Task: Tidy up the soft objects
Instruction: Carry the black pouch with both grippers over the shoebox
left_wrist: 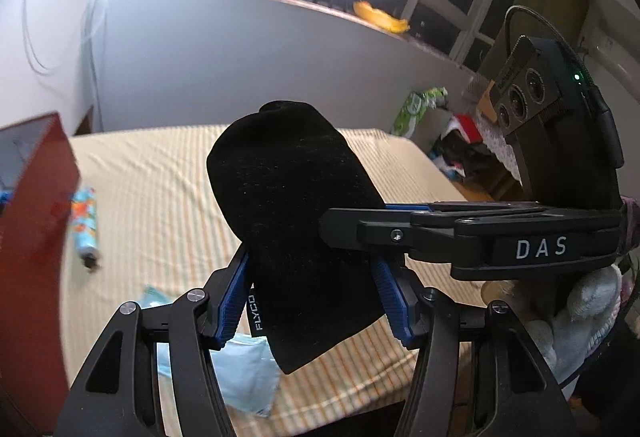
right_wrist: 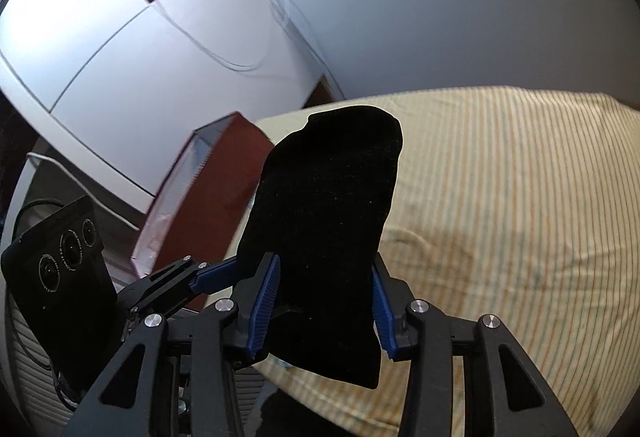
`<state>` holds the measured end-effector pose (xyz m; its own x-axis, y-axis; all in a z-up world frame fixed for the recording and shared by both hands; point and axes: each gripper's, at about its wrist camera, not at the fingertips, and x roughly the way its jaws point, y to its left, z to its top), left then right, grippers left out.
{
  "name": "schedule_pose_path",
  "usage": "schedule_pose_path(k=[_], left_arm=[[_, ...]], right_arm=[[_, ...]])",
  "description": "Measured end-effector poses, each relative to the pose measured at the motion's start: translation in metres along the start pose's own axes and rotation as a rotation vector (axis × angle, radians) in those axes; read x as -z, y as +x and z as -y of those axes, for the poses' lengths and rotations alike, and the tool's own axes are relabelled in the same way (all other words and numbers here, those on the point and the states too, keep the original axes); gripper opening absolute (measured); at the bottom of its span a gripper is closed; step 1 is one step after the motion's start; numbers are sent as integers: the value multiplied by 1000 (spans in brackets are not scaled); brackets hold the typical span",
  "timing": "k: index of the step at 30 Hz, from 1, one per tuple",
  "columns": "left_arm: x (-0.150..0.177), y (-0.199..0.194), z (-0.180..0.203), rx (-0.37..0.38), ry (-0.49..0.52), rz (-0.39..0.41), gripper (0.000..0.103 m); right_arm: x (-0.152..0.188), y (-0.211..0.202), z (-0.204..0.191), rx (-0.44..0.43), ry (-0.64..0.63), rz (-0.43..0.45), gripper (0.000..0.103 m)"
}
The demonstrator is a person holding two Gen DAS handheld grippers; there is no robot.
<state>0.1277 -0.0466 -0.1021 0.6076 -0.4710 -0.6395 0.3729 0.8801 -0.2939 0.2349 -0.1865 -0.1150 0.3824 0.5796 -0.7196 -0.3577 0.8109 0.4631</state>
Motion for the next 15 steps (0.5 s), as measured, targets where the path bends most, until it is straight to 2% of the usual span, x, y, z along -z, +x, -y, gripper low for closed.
schedule_pose_path(k=[8,15], left_arm=[[-23,-55,-37,-91,-21,79,57],[-35,-92,-92,-185,-76,111,57]], right_arm=[[-33,10,-67,-53,-123,18,40],[-67,51,-132,-143,-205,-16,40]])
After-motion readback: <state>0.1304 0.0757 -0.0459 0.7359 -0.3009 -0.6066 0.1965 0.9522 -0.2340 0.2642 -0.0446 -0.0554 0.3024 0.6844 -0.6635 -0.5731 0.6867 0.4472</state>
